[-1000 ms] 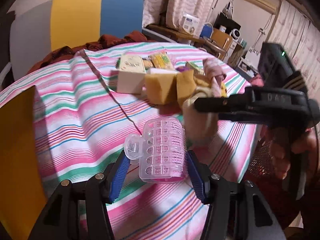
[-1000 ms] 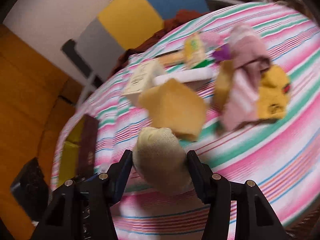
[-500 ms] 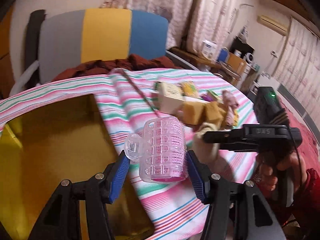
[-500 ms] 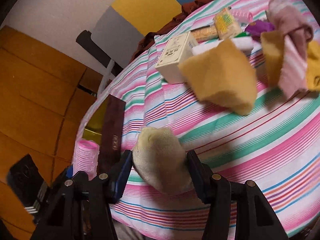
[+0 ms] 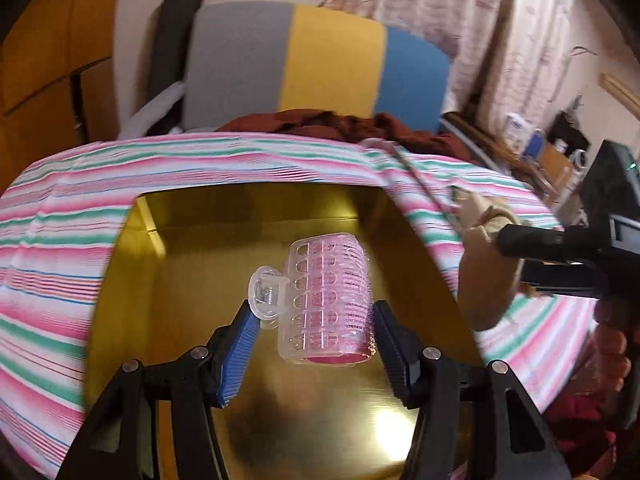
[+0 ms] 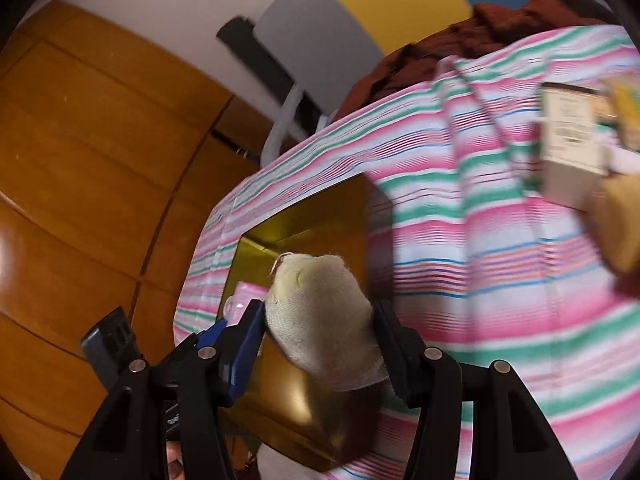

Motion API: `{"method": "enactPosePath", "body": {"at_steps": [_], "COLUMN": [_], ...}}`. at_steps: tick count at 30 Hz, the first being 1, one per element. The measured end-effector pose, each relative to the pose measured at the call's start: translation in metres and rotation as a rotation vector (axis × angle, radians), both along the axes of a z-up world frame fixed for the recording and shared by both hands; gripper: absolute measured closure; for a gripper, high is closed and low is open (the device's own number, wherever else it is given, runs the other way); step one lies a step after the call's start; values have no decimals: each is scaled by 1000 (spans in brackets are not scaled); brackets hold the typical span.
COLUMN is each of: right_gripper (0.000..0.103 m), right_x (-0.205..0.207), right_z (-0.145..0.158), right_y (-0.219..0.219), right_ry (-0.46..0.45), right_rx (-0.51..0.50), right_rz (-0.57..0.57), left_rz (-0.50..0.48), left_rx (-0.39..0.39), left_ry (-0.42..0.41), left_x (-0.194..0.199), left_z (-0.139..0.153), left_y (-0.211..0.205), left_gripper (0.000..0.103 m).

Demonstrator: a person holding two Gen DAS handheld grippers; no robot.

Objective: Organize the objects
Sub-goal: 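Carry the sock and hair roller in both grippers over the gold tray, then lower both items into the gold tray and open both grippers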

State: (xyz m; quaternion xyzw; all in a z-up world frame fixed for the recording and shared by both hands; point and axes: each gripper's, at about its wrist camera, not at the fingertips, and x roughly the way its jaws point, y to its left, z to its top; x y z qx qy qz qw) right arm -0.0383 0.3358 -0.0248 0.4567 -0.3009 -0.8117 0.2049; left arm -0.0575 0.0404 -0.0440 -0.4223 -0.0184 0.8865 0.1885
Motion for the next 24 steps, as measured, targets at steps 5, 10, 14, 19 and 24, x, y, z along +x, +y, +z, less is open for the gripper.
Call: {"method": "enactPosePath", "body": {"at_steps": [5,10,14,19,24], "right_gripper": [47,46,37,22,22], "right_x": [-42,-86,-106,-99,-75], "right_z": [-20,-48,-58,-50,-22], "right_y": [-54,-90,-96,-90,-91], "right_ry": [-76,-174,-204,-177,-69], "right_rx": [48,38,-49,-116,-20], "right_rz": [54,49,-33,-89,-37], "left_rz": [84,145,178,196,208], "left_rx": [-27,-37,-51,-70,-66], "left_ry": [-58,-92,-101,-114,-141], "left_x": [-31,-58,-73,-83,-91], "left_z": [-16,-24,-26,-29,-29], "left_y": [-31,-52,-62,-65,-64], "left_gripper": [45,45,45,45,43]}}
